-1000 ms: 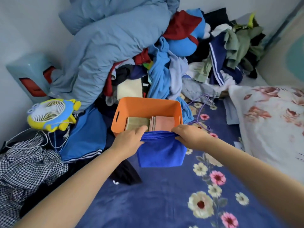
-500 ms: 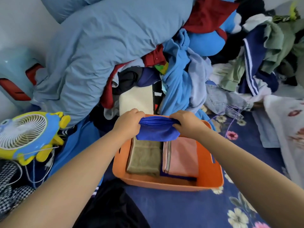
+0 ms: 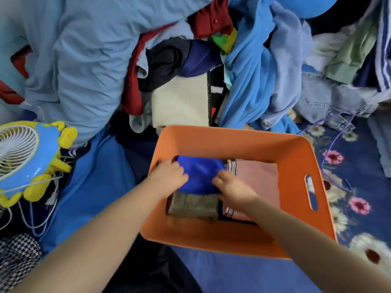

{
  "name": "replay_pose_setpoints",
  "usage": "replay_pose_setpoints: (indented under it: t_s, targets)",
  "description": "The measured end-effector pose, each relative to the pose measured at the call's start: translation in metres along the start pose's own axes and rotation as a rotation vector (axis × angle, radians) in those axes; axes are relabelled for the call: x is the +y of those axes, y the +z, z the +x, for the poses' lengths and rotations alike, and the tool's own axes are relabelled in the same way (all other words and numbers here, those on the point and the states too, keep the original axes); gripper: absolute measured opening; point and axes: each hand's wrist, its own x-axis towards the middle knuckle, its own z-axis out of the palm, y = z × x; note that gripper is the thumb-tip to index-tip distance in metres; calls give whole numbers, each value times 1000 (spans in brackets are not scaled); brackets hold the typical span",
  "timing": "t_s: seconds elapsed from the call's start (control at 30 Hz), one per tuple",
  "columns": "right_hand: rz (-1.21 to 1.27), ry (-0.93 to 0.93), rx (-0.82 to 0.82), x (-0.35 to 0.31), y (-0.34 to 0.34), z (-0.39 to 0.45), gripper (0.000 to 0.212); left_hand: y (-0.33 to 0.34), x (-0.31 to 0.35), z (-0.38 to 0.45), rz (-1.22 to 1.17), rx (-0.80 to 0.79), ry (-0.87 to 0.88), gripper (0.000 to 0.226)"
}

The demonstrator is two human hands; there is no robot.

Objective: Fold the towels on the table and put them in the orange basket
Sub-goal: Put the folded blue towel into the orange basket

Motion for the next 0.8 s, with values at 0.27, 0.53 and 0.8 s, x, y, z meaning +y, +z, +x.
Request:
replay_pose_setpoints:
  t_s: [0.27, 0.53, 0.8]
  targets:
    - [-268, -192, -371, -6, 65, -5, 37, 29, 38, 13, 105, -475, -19, 31]
    - [-531, -242, -305, -12, 64, 6, 42, 14, 27, 3, 163, -260, -178, 32]
    - [-342, -112, -299, -6, 64, 10, 49, 13, 7, -25, 5, 48, -361, 37]
